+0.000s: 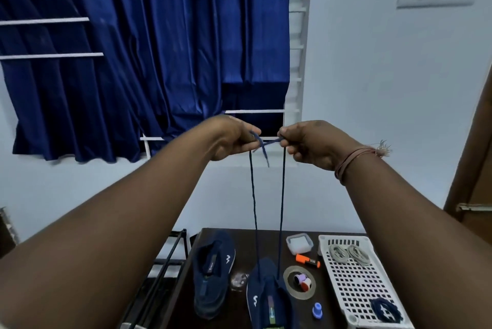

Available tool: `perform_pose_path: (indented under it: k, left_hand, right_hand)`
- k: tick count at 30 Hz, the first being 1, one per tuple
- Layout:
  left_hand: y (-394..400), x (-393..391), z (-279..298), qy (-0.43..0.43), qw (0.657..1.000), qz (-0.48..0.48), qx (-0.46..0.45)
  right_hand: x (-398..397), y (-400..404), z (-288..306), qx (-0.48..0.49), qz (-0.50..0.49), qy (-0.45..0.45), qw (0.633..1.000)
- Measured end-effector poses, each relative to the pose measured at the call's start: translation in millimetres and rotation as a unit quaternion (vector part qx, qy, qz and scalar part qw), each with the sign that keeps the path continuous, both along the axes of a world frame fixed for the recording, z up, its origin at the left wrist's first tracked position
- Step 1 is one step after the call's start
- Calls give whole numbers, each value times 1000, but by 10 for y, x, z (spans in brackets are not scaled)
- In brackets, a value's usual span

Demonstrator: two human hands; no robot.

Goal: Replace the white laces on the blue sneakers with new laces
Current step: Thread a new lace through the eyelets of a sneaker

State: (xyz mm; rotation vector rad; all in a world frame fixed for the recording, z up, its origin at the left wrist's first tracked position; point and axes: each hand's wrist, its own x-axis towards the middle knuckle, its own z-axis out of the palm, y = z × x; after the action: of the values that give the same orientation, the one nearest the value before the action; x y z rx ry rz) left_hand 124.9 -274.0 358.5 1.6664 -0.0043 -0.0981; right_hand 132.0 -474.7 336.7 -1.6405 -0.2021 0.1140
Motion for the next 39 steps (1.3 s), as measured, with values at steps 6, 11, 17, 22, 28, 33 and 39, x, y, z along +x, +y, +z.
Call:
perform_pose_path:
  k: [6, 11, 17, 22, 28, 33, 39]
  left_hand:
    - [39, 60, -52, -112, 986, 86, 93]
    - [29, 104, -29, -165, 963, 110, 182]
    - [-14, 169, -68, -185, 971, 112, 99]
    - [-82, 257, -88, -227, 959, 149, 86]
    - [-191, 323, -75, -218, 958, 172, 64]
    - [-235, 342, -23, -225, 954, 189, 57]
    - [-251, 342, 26, -232, 952, 186, 78]
  right_hand:
    - [-18, 41, 23, 11, 16, -76, 997]
    - [55, 123, -76, 21, 21, -127, 991]
    - [116, 190, -153, 31, -23, -168, 985]
    - [177, 241, -104, -45, -172, -240, 954]
    - [263, 371, 67, -1, -183, -196, 963]
    - [266, 463, 86, -31, -188, -219, 957]
    - [298, 491, 180, -56, -206, -231, 949]
